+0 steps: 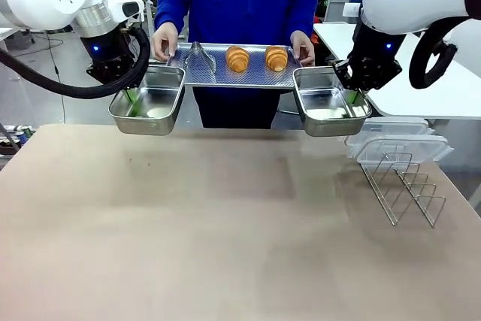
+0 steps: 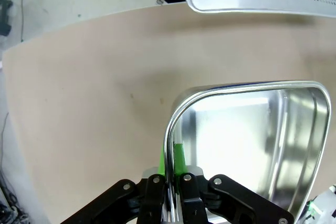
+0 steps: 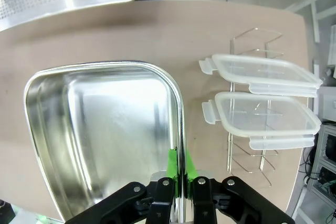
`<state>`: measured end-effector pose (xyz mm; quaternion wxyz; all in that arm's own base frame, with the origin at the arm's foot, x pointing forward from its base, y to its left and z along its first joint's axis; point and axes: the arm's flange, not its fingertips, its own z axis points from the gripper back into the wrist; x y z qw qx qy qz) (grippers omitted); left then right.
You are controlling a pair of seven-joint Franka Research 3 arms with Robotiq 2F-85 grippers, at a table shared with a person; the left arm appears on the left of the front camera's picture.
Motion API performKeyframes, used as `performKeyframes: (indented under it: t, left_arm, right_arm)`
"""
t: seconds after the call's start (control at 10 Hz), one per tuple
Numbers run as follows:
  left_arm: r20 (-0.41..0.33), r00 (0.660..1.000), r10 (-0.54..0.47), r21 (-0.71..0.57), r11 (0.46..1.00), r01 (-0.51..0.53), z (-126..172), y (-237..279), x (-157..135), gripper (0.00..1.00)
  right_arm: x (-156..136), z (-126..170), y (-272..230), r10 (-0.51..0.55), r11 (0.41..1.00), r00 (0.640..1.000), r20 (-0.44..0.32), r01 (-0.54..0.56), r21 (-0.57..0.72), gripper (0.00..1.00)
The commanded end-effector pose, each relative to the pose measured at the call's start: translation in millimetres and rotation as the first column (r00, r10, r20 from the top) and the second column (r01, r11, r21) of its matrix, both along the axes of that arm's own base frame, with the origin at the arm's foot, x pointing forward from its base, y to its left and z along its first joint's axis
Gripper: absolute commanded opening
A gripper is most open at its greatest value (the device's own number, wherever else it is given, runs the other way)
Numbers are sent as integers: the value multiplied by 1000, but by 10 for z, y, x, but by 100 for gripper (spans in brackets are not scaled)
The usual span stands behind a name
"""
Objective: Place the bread in airtight containers.
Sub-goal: Lift both Airtight Container, then once an object is inside an Airtight Container , place the container in the center of the table.
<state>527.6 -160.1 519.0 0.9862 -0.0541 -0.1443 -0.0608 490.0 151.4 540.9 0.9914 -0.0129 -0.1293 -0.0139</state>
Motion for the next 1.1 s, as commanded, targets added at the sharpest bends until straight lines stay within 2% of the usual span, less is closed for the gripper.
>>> performKeyframes:
  t: [0.0,1.0]
  left_arm:
    - [-1,1000,2,3,1000,-2,-23,55,29,0]
    - [-1,1000,2,3,1000,-2,-23,55,29,0]
  right_arm:
    - [14,11,-18,4,1000,1000,17,-4,4,0]
    - [14,11,-18,4,1000,1000,17,-4,4,0]
